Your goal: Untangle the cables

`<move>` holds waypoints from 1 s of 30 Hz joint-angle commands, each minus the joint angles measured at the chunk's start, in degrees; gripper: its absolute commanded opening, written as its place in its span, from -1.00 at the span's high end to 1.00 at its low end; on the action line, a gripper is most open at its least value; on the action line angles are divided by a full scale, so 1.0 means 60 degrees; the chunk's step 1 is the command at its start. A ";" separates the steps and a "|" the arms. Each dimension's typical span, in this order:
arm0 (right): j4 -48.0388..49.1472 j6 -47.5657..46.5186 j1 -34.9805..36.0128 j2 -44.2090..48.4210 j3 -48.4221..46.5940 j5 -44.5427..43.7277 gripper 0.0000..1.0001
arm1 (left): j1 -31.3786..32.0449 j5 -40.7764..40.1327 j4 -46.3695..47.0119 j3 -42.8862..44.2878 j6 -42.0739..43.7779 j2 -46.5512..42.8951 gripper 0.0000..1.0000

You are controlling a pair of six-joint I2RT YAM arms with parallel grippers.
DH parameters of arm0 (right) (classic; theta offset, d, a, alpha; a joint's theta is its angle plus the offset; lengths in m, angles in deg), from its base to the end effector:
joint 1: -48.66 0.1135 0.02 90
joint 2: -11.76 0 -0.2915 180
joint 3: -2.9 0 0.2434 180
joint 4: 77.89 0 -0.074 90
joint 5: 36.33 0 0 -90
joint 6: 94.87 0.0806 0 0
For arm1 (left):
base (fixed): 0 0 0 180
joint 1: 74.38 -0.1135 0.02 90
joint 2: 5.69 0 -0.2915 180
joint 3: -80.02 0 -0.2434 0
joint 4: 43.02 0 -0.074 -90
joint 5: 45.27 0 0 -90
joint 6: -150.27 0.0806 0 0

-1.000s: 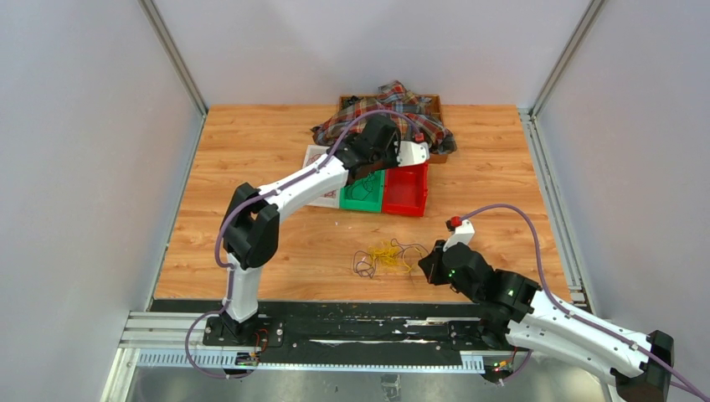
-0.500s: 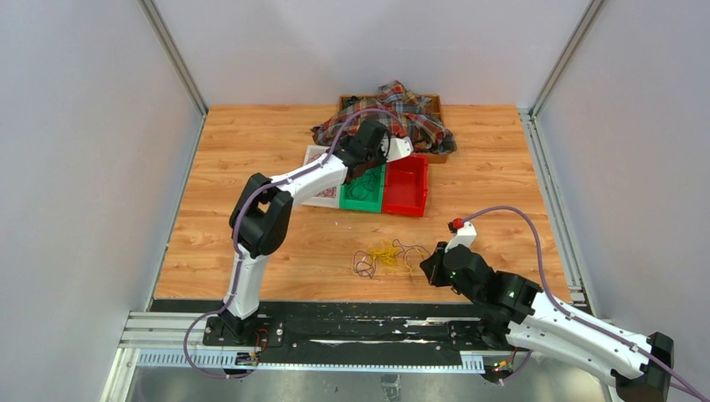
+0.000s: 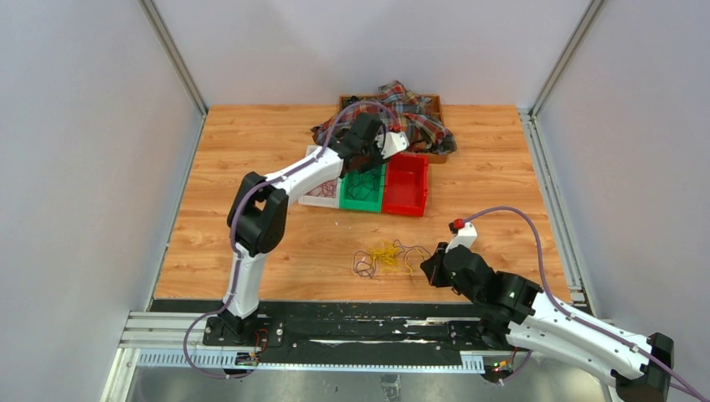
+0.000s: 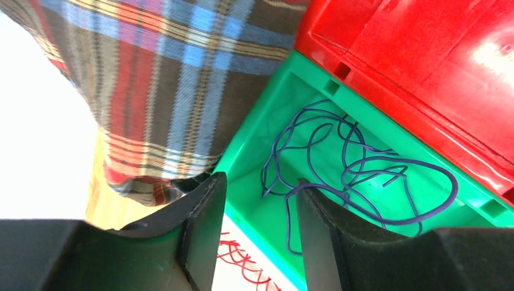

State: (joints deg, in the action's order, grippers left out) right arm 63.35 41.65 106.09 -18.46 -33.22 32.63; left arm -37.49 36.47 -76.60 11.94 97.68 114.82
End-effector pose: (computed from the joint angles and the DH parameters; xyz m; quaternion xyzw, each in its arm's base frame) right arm 0.0974 0.0987 0.2043 0.0048 0.8679 0.2716 0.4160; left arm 0.4249 -0.3045 0.2251 0.5274 0.7444 0.0677 0.4040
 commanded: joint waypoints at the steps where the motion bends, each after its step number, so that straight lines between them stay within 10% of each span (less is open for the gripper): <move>1: -0.0177 0.0112 -0.0109 0.0054 0.0023 -0.0208 0.99 | -0.0309 0.1281 -0.1670 0.1088 -0.0204 -0.0390 -0.04; 6: -0.0175 0.0096 -0.0109 0.0055 0.0036 -0.0182 0.99 | -0.0420 0.2660 -0.3856 0.2331 0.0087 -0.0326 -0.54; 11: -0.0168 0.0125 -0.0108 0.0057 0.0038 -0.0199 0.99 | -0.0395 0.3860 -0.4130 0.2815 0.0077 -0.0142 -0.60; 30: -0.0277 0.0172 -0.0109 0.0038 -0.0044 -0.0204 0.99 | -0.0316 0.2718 -0.2823 0.2960 0.0563 0.1541 0.25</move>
State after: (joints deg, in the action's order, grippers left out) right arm 62.96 42.07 106.09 -18.50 -33.22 32.63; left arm -39.33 56.56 -99.07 31.83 101.84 124.62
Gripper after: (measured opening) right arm 0.014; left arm 0.418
